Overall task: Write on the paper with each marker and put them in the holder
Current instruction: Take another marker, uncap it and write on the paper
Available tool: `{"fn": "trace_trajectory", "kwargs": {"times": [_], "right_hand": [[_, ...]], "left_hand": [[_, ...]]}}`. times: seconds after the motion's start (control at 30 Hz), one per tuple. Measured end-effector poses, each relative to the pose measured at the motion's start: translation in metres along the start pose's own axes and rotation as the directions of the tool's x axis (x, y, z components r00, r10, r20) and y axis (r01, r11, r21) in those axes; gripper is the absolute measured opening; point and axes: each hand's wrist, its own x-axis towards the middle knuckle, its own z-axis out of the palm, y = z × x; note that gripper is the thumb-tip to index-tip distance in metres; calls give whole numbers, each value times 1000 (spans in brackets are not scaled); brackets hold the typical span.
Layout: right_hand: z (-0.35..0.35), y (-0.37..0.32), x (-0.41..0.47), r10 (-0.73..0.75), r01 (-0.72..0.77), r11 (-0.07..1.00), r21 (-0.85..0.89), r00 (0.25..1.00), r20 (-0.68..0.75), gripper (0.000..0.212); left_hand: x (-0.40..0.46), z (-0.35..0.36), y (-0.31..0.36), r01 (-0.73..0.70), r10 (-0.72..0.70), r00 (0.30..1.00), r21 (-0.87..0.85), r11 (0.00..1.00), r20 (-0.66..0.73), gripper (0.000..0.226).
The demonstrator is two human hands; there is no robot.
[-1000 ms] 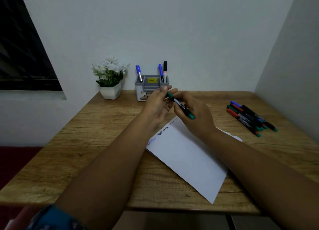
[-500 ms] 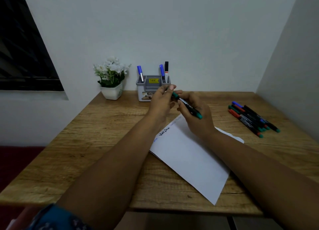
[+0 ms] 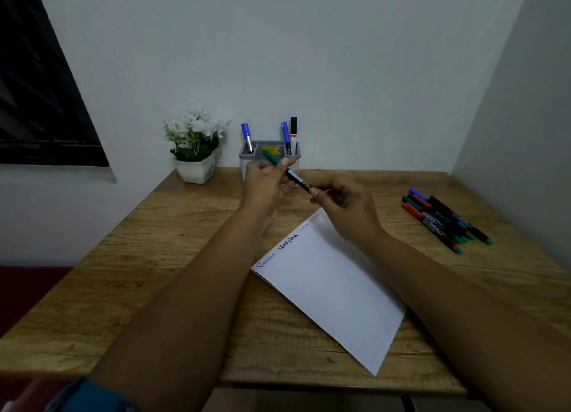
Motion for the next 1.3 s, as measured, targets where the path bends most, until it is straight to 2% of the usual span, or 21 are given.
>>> {"fn": "trace_trajectory", "kwargs": {"times": [0.1, 0.2, 0.3, 0.37, 0.53, 0.6, 0.73, 0.8, 0.87, 0.93, 1.0, 1.03, 1.07, 1.13, 1.23, 1.3], "right_hand": [[4, 2, -1, -64, 62, 993, -97, 998, -17, 15], [5, 0, 0, -51, 44, 991, -126, 998, -48, 26], [7, -6, 8, -64, 72, 976, -208, 997, 49, 32], [10, -15, 17, -22, 51, 962, -270, 994, 111, 34], [30, -31, 54, 117, -63, 931, -359, 984, 131, 43], [39, -33, 68, 178, -113, 929, -351, 971, 158, 45], [59, -36, 95, 240, -186, 949, -256, 950, 198, 63], [67, -39, 105, 254, -206, 955, -214, 939, 230, 60], [75, -40, 116, 267, -242, 962, -126, 926, 266, 55], [82, -39, 129, 257, -251, 966, -59, 935, 243, 55], [89, -32, 145, 225, -219, 974, -58, 963, 151, 72], [91, -30, 152, 192, -187, 981, -59, 976, 103, 86], [93, -27, 159, 140, -136, 989, -60, 988, 64, 98], [96, -24, 167, 1, 1, 995, -97, 1000, 19, 102], [106, -15, 178, -133, 128, 975, -183, 991, -12, 82], [118, -5, 185, -137, 131, 974, -184, 990, -23, 70]], "left_hand": [[-2, -7, 2, -49, 38, 997, 150, 987, 71, 34], [-11, -10, 0, 23, -101, 965, 307, 951, 241, 35], [-15, -7, 1, 97, -193, 936, 312, 945, 294, 21], [-12, -8, 2, 93, -163, 959, 285, 954, 233, 19], [4, -22, 6, -73, 47, 993, 256, 964, 108, 25], [8, -27, 5, -114, 89, 991, 292, 949, 98, 29], [19, -40, -7, -254, 216, 967, 454, 854, 136, 31], [22, -44, -10, -270, 250, 963, 459, 846, 104, 28], [25, -45, -8, -242, 248, 968, 396, 886, 37, 23], [30, -45, -4, -185, 205, 977, 234, 955, -65, 17], [39, -48, 1, -154, 160, 972, 47, 987, -173, 7], [44, -52, 2, -162, 160, 960, 11, 987, -230, 6], [47, -55, 0, -174, 172, 945, 20, 985, -279, 7], [50, -61, -8, -178, 214, 913, 132, 975, -348, 12], [50, -64, -17, -192, 329, 876, 370, 909, -352, 12], [48, -61, -14, -225, 415, 854, 495, 839, -314, 18]]}}
